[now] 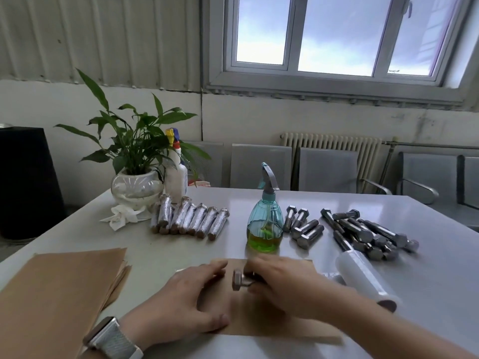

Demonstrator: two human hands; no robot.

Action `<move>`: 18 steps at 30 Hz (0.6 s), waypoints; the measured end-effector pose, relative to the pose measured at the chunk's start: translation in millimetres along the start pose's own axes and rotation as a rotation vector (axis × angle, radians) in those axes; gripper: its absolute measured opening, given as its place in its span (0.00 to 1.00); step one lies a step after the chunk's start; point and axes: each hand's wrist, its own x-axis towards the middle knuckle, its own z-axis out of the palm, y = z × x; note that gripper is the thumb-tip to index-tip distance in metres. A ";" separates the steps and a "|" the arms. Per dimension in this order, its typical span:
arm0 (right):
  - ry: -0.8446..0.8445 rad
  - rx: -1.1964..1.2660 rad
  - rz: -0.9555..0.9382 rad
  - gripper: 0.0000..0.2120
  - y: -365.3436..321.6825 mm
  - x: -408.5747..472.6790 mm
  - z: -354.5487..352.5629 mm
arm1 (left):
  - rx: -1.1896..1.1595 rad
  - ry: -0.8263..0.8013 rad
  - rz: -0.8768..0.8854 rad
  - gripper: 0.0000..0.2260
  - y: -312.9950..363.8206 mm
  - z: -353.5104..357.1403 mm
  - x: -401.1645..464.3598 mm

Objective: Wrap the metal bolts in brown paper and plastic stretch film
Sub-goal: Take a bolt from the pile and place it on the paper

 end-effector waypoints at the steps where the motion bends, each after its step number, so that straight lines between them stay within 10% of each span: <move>1: 0.052 -0.072 -0.008 0.12 -2.3 -2.2 9.5 | -0.008 -0.003 -0.004 0.38 0.7 -0.3 0.1; 5: 0.225 -0.320 0.027 0.14 -12.1 -3.4 6.2 | -0.006 -0.010 0.002 0.39 -0.1 -0.2 1.2; 18: 0.245 -0.051 0.022 0.17 11.3 -5.4 31.1 | 0.001 -0.039 -0.022 0.42 -3.6 -2.2 0.4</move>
